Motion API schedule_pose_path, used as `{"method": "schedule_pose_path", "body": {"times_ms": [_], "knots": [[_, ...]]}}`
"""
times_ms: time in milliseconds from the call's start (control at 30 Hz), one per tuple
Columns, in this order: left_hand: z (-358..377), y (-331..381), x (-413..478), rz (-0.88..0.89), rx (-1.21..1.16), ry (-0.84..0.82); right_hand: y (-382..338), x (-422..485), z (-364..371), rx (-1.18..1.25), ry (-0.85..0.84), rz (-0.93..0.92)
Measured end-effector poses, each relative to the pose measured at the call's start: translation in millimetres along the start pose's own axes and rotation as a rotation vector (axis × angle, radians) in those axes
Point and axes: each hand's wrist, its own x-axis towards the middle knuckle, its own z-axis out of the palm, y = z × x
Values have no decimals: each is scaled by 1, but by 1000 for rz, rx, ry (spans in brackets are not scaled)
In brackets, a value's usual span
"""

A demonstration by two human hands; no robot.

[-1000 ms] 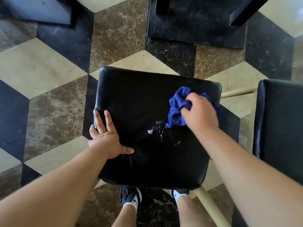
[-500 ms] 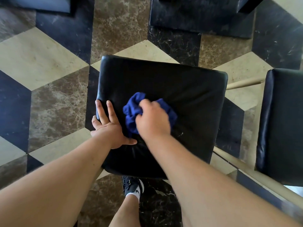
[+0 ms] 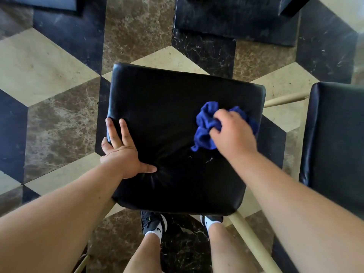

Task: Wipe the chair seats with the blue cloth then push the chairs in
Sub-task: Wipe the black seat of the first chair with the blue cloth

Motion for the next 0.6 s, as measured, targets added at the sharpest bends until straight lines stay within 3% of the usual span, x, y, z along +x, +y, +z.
{"method": "schedule_pose_path", "body": {"times_ms": [200, 300, 400, 600], "knots": [[3, -4, 2, 4, -3, 15, 28, 11, -5, -41, 198, 174], [4, -5, 5, 4, -4, 16, -3, -13, 13, -45, 126, 112], [7, -6, 7, -11, -3, 27, -39, -47, 36, -51, -38, -44], [13, -10, 16, -3, -32, 63, -65, -111, 70, -129, -362, -568]]}}
